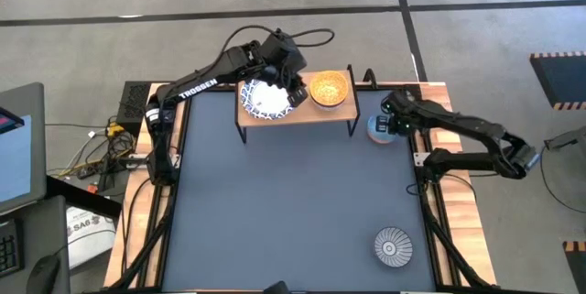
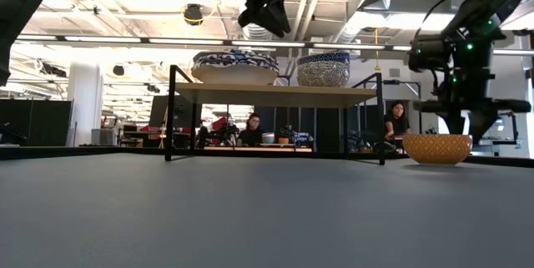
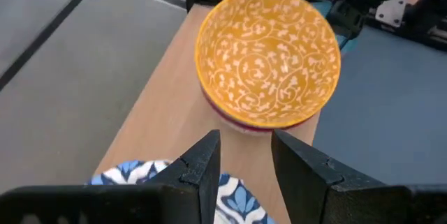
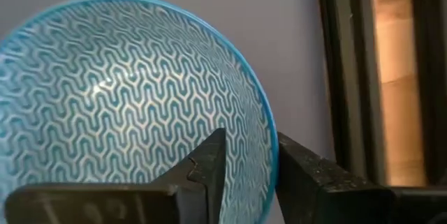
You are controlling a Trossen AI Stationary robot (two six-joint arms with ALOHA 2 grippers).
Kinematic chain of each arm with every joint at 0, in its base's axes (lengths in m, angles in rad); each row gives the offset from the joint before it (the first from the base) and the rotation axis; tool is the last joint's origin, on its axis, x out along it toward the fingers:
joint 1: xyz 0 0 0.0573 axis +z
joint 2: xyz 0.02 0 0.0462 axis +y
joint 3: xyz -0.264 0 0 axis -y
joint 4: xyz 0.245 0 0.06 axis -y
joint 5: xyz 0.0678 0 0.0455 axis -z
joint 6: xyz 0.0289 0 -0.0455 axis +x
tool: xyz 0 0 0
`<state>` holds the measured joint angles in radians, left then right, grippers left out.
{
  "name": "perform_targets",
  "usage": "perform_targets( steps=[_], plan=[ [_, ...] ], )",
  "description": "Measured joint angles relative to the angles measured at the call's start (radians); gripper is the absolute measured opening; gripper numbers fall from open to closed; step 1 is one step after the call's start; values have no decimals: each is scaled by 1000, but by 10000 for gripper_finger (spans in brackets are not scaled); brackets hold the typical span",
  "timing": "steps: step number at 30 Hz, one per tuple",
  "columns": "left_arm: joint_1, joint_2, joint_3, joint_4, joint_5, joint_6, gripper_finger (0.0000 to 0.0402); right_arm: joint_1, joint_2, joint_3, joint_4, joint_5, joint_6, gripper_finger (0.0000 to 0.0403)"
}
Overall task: Place and stack bowls onto a shelf
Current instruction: Stack the light blue bowl on top of the yellow bowl on the shelf
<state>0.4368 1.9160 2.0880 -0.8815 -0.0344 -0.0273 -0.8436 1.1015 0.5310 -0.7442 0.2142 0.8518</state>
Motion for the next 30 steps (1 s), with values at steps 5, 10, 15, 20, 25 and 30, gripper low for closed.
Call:
perform_targets(
  steps=[5, 10, 15, 20, 25, 30],
  plan=[
    [-24, 0, 0, -25, 4, -11, 114, 38, -4, -36, 61, 46, 35, 65],
    [-60, -4, -1, -77, 4, -7, 114, 125, -64, -38, 34, 115, 92, 41],
    [-102, -6, -1, -80, 3, 26, 114, 272, -167, 11, -130, 280, 264, 41],
    [-129, -6, -1, -56, 3, 46, 114, 432, -242, 102, -269, 404, 304, 41],
    [-147, -6, -1, 16, 1, 66, 114, 543, -251, 217, -299, 529, 261, 40],
    [-151, -6, -1, 99, 3, 58, 114, 583, -215, 355, -289, 661, 178, 41]
  ],
)
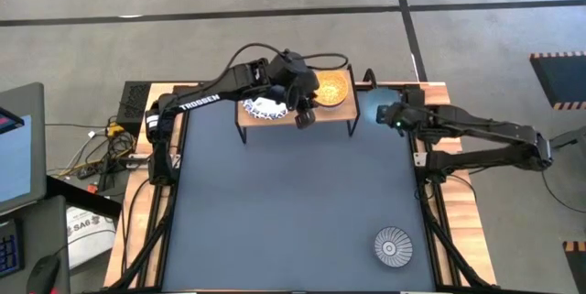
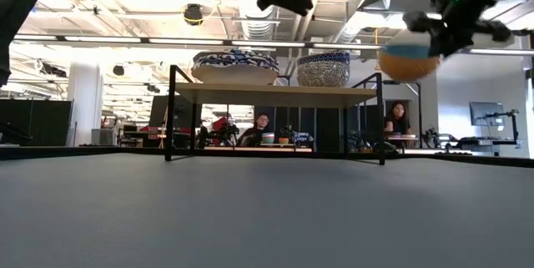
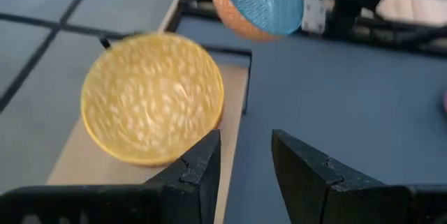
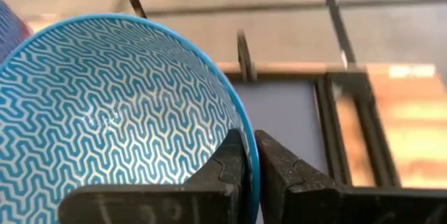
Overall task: Place and stack bowls onto a shelf
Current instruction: Stack the light blue bowl on top of the yellow bowl on the shelf
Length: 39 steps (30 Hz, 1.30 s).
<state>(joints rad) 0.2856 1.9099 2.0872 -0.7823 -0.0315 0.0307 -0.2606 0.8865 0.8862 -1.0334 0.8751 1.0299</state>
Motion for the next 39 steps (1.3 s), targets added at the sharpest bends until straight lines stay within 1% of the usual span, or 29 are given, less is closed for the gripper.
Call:
perform_targets(
  steps=[4, 9, 11, 14, 16, 21, 24, 26, 29, 32, 37, 39],
  plan=[
    [1, 0, 0, 80, -2, -37, 114, 29, 37, 95, 90, 97, -113, 40],
    [-14, 0, 0, 234, 51, -44, 114, 71, 108, 150, 242, 118, -314, 41],
    [-29, 0, 0, 292, 26, -18, 114, 91, 141, 158, 307, 124, -387, 40],
    [-46, 4, 0, 336, -72, 44, 114, 127, 188, 171, 385, 143, -463, 40],
    [-50, 7, 0, 331, -115, 75, 114, 152, 216, 192, 419, 164, -500, 40],
    [-50, 8, 0, 309, -144, 119, 114, 201, 275, 260, 457, 186, -619, 40],
    [-51, 8, 0, 278, -226, 126, 114, 227, 304, 301, 466, 198, -703, 41],
    [-52, 8, 0, 264, -254, 132, 114, 242, 319, 327, 465, 218, -753, 40],
    [-51, 7, 1, 238, -255, 126, 112, 263, 342, 363, 451, 251, -817, 40],
    [-52, 7, 1, 229, -254, 116, 91, 278, 350, 377, 449, 276, -867, 43],
    [-52, 7, 2, 222, -273, 126, 33, 302, 347, 383, 474, 293, -927, 52],
    [-52, 7, 1, 216, -269, 129, 29, 314, 344, 383, 474, 293, -953, 52]
  ],
)
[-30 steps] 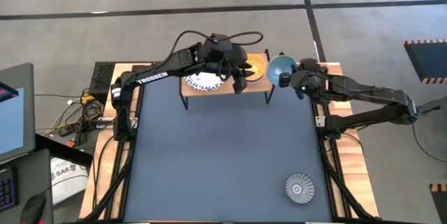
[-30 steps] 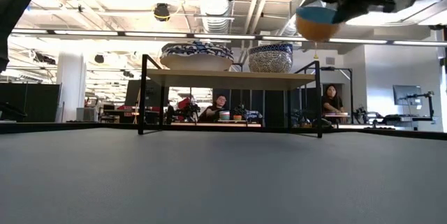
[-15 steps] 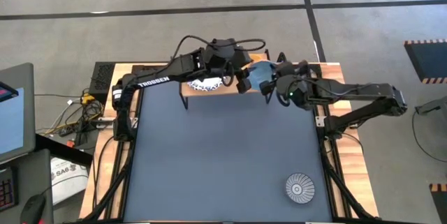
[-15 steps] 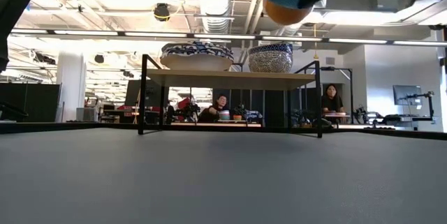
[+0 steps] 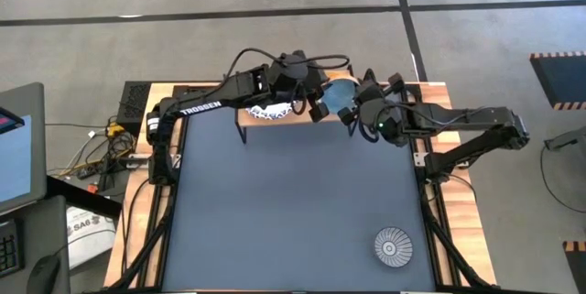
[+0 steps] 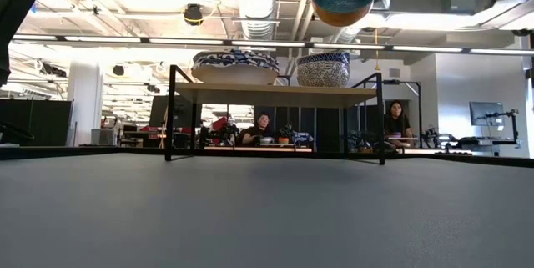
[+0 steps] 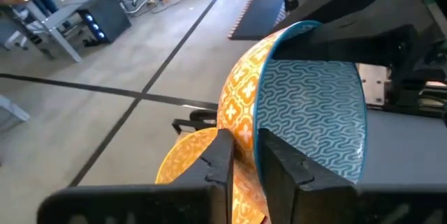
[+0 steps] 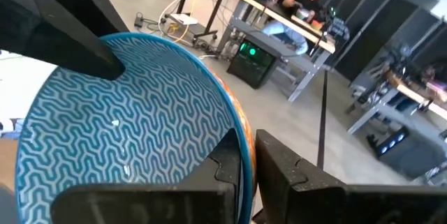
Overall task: Place and stack bowls onto a shelf
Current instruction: Stack the light blue bowl on top of the yellow bowl on the shelf
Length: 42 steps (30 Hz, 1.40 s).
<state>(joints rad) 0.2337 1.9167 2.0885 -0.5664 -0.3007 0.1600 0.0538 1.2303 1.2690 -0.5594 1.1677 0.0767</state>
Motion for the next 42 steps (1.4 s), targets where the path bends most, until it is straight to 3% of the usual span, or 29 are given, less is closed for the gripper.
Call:
perform_targets(
  steps=[5, 12, 22, 25, 32, 36, 42],
  plan=[
    [0, -3, 1, -3, -1, 52, 1, 24, -15, 0, -15, -17, -41, 56],
    [33, 2, -1, -1, 27, 42, 4, -11, -20, 0, 7, -67, -38, 94],
    [81, -1, 0, 22, 18, -2, 2, -185, -18, 0, 146, -243, -116, 66],
    [94, 0, 0, 32, -10, -39, 2, -273, -11, 0, 158, -347, -58, 64],
    [109, -6, -2, 24, -57, -59, 1, -499, 52, 3, 105, -748, 179, 61],
    [111, -16, -2, 0, -63, -62, 1, -557, 104, 2, 44, -827, 273, 61],
    [121, -14, -2, -89, -52, -91, 0, -594, 147, 2, -25, -859, 319, 61]
  ],
)
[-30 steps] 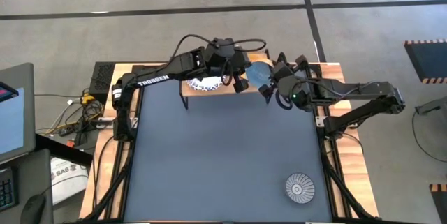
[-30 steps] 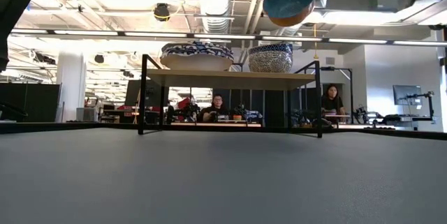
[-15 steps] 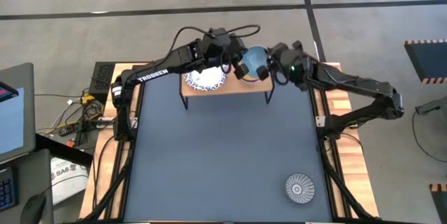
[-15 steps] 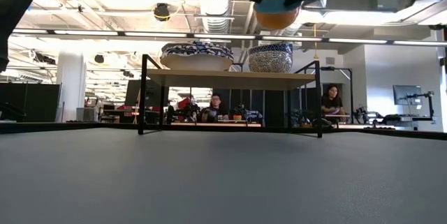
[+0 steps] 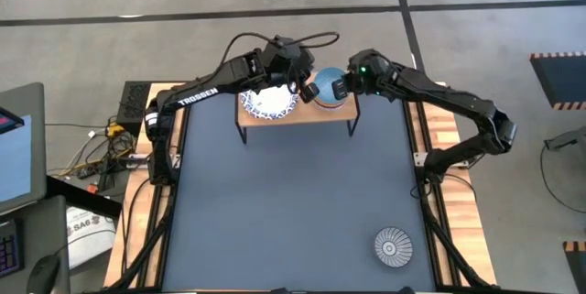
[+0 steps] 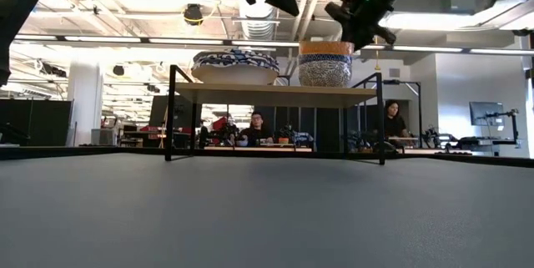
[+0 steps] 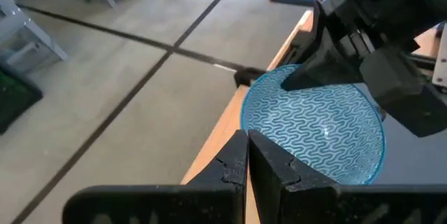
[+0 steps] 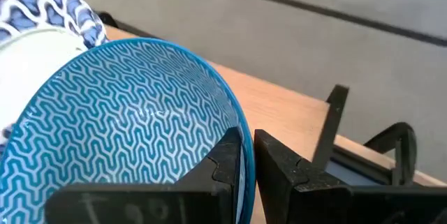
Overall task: Place and stack bowls onto a shelf
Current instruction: Stack the light blue bowl on top of the yellow bowl on the shelf
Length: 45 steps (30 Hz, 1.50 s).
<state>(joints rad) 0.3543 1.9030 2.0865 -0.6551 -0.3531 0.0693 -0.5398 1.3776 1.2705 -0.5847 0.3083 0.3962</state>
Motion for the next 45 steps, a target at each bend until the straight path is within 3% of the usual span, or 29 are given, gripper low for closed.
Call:
perform_targets(
  steps=[8, 15, 23, 28, 38, 45],
  plan=[
    [11, 0, 0, -57, 9, -31, 0, -11, 8, 0, 1, -25, 52, 80],
    [11, 0, 0, -120, 44, -63, 0, -34, -29, 0, 23, -117, 121, 158],
    [-5, -41, 0, -144, 114, -104, 0, -41, -142, -1, 37, -126, 130, 235],
    [-37, -97, 0, -179, 107, -108, 0, -27, -205, -8, -99, -119, 131, 238],
    [-109, -144, 1, -212, 102, -144, 0, 14, -173, -138, -21, -101, 206, 218],
    [-160, -145, 1, -309, 10, -179, 0, 44, -194, -138, 10, -99, 214, 210]
  ],
)
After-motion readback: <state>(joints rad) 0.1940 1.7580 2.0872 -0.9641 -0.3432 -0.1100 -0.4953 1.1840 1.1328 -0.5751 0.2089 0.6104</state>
